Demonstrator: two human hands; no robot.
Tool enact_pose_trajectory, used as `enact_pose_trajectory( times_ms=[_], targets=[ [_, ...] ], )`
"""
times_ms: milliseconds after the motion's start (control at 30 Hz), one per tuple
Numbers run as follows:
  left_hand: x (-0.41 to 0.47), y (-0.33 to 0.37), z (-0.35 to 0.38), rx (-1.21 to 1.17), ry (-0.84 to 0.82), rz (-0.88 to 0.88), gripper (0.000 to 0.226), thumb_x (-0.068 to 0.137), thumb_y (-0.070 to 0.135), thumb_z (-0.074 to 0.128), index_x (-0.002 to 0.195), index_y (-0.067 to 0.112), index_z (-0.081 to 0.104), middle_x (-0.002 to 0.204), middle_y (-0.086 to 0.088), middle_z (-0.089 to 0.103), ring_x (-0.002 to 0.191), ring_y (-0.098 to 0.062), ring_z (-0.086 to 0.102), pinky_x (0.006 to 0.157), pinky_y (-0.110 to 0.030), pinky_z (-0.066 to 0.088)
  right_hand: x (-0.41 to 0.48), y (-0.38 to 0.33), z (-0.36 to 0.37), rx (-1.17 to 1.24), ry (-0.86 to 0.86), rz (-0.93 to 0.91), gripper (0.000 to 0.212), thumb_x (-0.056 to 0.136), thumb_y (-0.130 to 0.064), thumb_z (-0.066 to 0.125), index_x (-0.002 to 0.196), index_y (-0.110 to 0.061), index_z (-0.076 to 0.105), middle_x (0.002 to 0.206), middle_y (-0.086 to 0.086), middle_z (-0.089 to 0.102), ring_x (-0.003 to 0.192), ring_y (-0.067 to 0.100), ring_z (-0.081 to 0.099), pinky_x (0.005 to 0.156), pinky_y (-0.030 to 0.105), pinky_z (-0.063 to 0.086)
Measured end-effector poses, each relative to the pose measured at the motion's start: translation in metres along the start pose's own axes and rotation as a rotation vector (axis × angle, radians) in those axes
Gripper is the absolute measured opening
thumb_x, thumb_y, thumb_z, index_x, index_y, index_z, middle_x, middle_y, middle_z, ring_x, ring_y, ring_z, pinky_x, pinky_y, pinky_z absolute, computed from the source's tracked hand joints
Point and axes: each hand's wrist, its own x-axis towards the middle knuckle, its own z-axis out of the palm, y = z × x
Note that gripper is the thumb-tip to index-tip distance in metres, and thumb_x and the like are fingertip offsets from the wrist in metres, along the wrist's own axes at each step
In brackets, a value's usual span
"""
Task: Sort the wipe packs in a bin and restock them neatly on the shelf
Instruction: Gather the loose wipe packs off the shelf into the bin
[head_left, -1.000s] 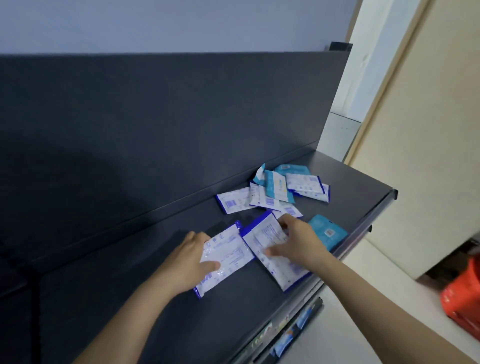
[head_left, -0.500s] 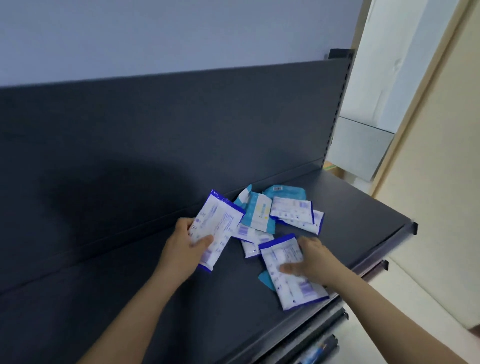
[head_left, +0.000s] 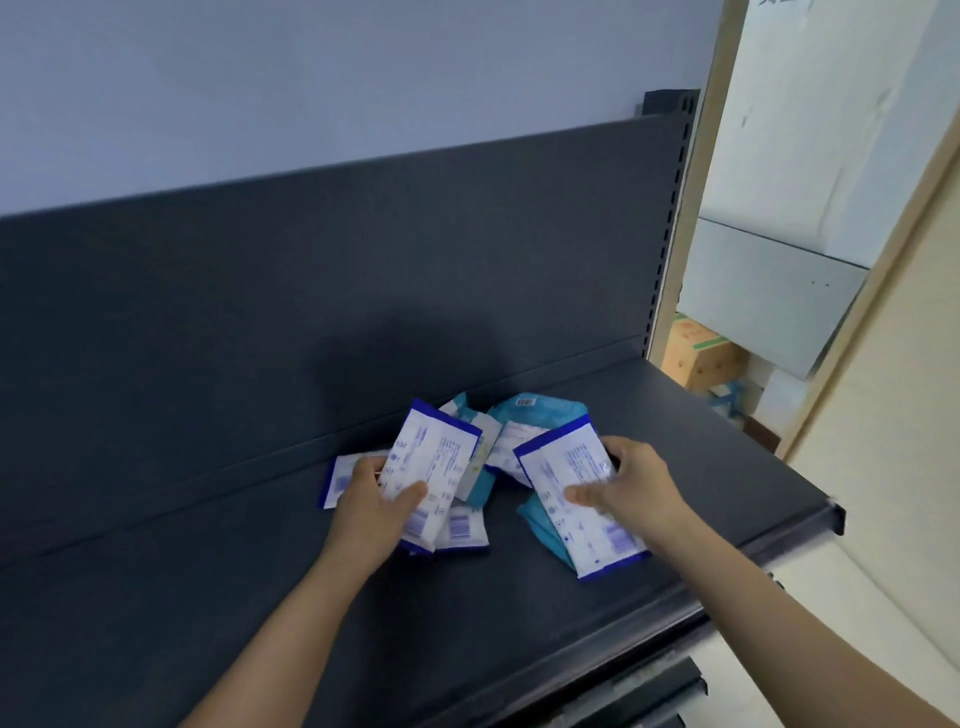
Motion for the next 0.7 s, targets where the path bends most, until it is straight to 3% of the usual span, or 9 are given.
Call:
enact_pose_trajectory(
  times_ms=[167, 267, 333, 433, 567, 700],
  targets=[
    [0.015, 0.002, 0.005, 0.055, 0.008, -0.019, 0.033, 0.088, 0.019, 0.066, 0.112, 0.018, 0.043, 0.105, 0.003, 0.056, 0.091, -0.015, 0.058, 0.073, -0.027, 0.047, 0.016, 0.001, -0.002, 0.223, -0.029, 0.096, 0.029, 0.070, -0.007, 0.080, 0.092, -0.012, 0.061, 0.092, 0.006, 0.071, 0.078, 0.021, 0.070, 0.065, 0.035, 0.058],
    [0.027, -0.002, 0.007, 0.183, -0.028, 0.004, 0.036, 0.089, 0.024, 0.065, 0.120, 0.016, 0.048, 0.107, 0.004, 0.055, 0.093, -0.013, 0.055, 0.069, -0.023, 0.046, 0.028, 0.004, 0.005, 0.187, -0.010, 0.126, 0.031, 0.073, -0.013, 0.080, 0.097, -0.011, 0.059, 0.094, 0.005, 0.070, 0.081, 0.021, 0.069, 0.072, 0.040, 0.058],
    [0.038, -0.008, 0.008, 0.384, -0.055, 0.025, 0.046, 0.088, 0.035, 0.063, 0.129, 0.019, 0.050, 0.120, -0.001, 0.054, 0.107, -0.019, 0.051, 0.086, -0.032, 0.048, 0.037, 0.006, 0.009, 0.100, 0.000, 0.119, 0.032, 0.073, -0.019, 0.080, 0.096, -0.011, 0.058, 0.097, 0.006, 0.069, 0.081, 0.021, 0.069, 0.074, 0.042, 0.058],
    [0.049, -0.015, 0.011, 0.593, -0.156, -0.011, 0.067, 0.087, 0.051, 0.058, 0.144, 0.024, 0.036, 0.143, -0.003, 0.041, 0.129, -0.024, 0.038, 0.105, -0.037, 0.037, 0.048, 0.006, 0.014, 0.014, -0.035, 0.122, 0.034, 0.074, -0.026, 0.079, 0.093, -0.016, 0.054, 0.101, 0.007, 0.064, 0.085, 0.021, 0.066, 0.075, 0.042, 0.057],
    [0.059, -0.016, 0.016, 0.593, -0.276, -0.055, 0.092, 0.081, 0.062, 0.058, 0.150, 0.015, 0.019, 0.154, -0.003, 0.028, 0.139, -0.025, 0.028, 0.112, -0.037, 0.027, 0.053, 0.001, 0.019, -0.003, -0.108, 0.161, 0.040, 0.079, -0.025, 0.075, 0.104, -0.017, 0.045, 0.099, 0.002, 0.063, 0.080, 0.016, 0.064, 0.062, 0.030, 0.053],
    [0.067, -0.006, 0.014, 0.627, -0.299, -0.068, 0.099, 0.077, 0.060, 0.066, 0.148, 0.009, 0.021, 0.153, -0.005, 0.030, 0.137, -0.022, 0.032, 0.109, -0.030, 0.029, 0.057, 0.000, 0.018, 0.070, -0.110, 0.196, 0.061, 0.076, -0.020, 0.078, 0.123, -0.022, 0.039, 0.104, -0.002, 0.063, 0.086, 0.014, 0.066, 0.064, 0.029, 0.054]
  ],
)
